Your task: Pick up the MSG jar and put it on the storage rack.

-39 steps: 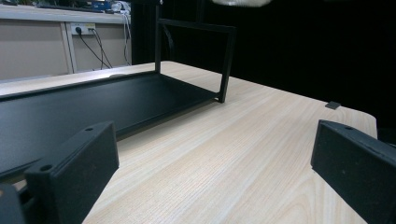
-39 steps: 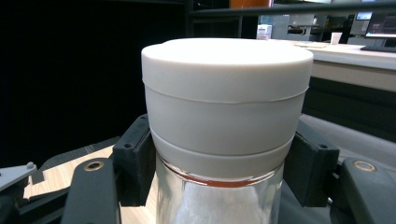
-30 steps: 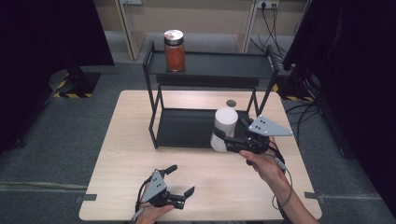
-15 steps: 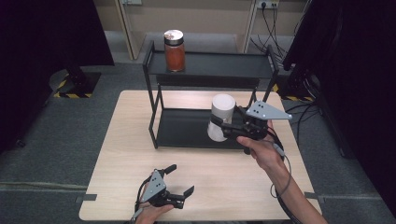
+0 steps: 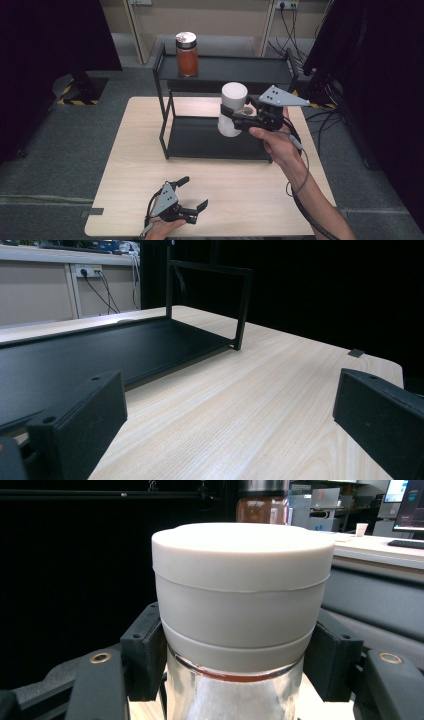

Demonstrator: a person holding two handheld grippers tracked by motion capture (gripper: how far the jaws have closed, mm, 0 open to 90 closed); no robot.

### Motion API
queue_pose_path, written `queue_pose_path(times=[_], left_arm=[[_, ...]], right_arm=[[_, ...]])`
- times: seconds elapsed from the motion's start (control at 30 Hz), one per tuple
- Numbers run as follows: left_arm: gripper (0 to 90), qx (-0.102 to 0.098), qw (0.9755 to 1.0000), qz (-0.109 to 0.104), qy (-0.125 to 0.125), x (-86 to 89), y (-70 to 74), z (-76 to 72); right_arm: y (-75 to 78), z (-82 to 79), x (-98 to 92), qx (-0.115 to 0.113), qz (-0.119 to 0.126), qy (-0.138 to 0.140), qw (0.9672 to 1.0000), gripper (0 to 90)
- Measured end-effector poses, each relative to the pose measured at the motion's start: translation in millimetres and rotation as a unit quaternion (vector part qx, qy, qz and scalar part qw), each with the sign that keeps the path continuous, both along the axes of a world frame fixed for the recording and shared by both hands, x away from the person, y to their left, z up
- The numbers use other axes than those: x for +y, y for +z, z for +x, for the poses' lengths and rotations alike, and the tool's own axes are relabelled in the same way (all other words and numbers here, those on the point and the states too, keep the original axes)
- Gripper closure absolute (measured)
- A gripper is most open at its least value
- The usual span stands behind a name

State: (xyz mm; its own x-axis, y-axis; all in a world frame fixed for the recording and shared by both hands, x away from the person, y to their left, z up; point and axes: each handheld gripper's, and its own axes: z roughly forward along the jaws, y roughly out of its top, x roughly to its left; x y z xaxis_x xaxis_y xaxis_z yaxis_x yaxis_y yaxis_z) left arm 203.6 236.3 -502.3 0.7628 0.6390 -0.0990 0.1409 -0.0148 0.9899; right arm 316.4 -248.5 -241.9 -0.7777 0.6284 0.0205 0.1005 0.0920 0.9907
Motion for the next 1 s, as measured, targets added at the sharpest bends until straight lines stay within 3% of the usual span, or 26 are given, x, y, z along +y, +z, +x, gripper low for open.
queue_pose_path(times=[0.43, 1.0], left_arm=[[0.2, 0.0, 1.0, 0.0, -0.001, 0.4, 0.0, 0.1], [0.3, 0.0, 1.0, -0.001, -0.002, 0.9, 0.2, 0.3]], right_arm=[[31.5, 13.2, 12.8, -0.002, -0.007, -0.02, 0.9998, 35.4], [61.3, 32.8, 27.0, 0.005, -0.007, -0.041, 0.9991, 35.4]])
